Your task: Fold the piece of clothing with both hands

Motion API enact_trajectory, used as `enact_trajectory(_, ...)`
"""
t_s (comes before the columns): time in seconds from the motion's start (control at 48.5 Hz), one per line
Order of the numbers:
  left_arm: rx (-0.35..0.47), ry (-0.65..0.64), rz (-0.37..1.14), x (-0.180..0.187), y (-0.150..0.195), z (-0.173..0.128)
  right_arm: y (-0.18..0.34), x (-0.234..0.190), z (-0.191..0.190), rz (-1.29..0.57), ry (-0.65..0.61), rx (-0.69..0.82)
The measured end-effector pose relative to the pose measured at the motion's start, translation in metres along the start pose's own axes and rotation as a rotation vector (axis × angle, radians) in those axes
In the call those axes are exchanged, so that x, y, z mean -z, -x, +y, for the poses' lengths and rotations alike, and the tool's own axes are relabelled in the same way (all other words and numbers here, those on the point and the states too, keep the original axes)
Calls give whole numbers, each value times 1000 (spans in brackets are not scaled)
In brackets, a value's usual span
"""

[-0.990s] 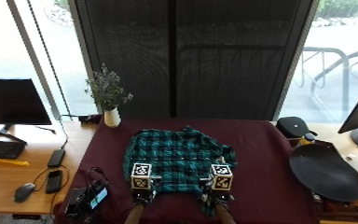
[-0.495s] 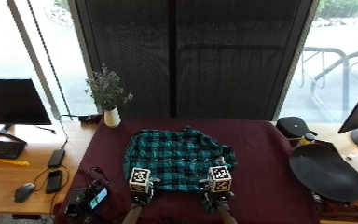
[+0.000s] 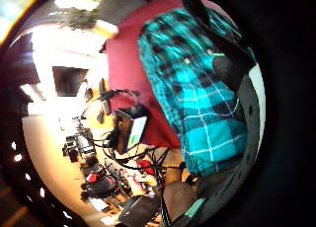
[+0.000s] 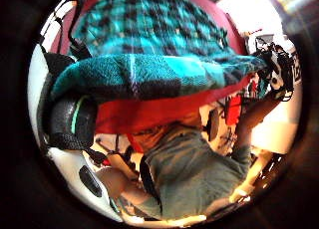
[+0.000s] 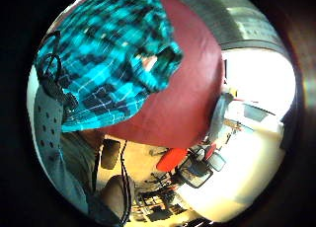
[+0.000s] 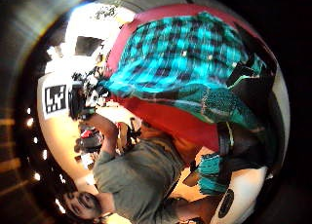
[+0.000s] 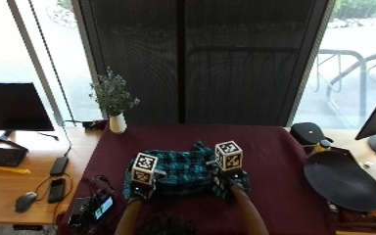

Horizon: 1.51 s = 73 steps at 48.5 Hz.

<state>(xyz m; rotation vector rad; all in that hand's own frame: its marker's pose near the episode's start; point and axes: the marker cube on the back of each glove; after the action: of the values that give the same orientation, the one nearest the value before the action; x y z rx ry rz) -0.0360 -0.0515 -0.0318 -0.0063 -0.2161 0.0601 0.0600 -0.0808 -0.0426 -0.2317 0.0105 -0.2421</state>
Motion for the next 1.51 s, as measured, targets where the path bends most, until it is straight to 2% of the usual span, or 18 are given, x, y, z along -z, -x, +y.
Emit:
enact_trajectory(0.083, 85, -70, 2, 19, 14, -39, -10, 26, -47, 7, -33, -103)
enact_trajectory(0.144, 141, -112, 3, 23, 22, -82, -12, 46, -85, 14, -100, -179)
enact_trajectory(0.206, 195, -124, 7, 19, 27, -130, -12, 69, -125, 15, -265, -236)
enact_trajectory(0.248, 241, -136, -13, 19, 30, -150, -12, 82, -148, 18, -385, -269)
enact_trajectory(0.309, 279, -143, -23, 16, 31, -165, -18, 80, -179, 24, -443, -321)
enact_trajectory(0.413, 303, -156, 16, -17, 32, -195, -24, 57, -217, -22, -409, -354)
enact_trajectory(0.495, 310, -89, 26, -36, 29, -200, -35, 38, -231, -6, -338, -427)
enact_trajectory(0.536, 300, -95, 33, -41, 27, -206, -39, 31, -234, 9, -305, -459)
enact_trajectory(0.619, 298, -118, 35, -41, 26, -212, -41, 36, -242, 5, -417, -417)
enact_trajectory(0.743, 342, -145, 38, -22, 29, -198, -37, 42, -215, -185, -372, -365)
enact_trajectory(0.846, 285, -361, 2, 6, 29, -192, -41, 57, -178, -319, -515, -305)
enact_trajectory(0.908, 232, -372, 59, -1, 15, -187, -45, 56, -153, -359, -571, -276)
enact_trajectory(1.031, 155, -349, 138, -30, -5, -179, -84, -2, -128, -367, -452, -428)
enact_trajectory(1.176, 171, -394, 63, -36, -9, -153, -114, -65, -64, -393, -330, -700)
enact_trajectory(1.258, 232, -304, -12, -61, 1, -146, -118, -87, -30, -378, -180, -870)
enact_trajectory(1.341, 244, -87, 62, -90, -9, -130, -113, -99, -3, -273, -29, -975)
enact_trajectory(1.444, 229, -63, 82, -110, -9, -137, -99, -107, -10, -389, -60, -856)
enact_trajectory(1.506, 231, 26, 120, -120, -11, -134, -100, -109, -29, -512, -154, -804)
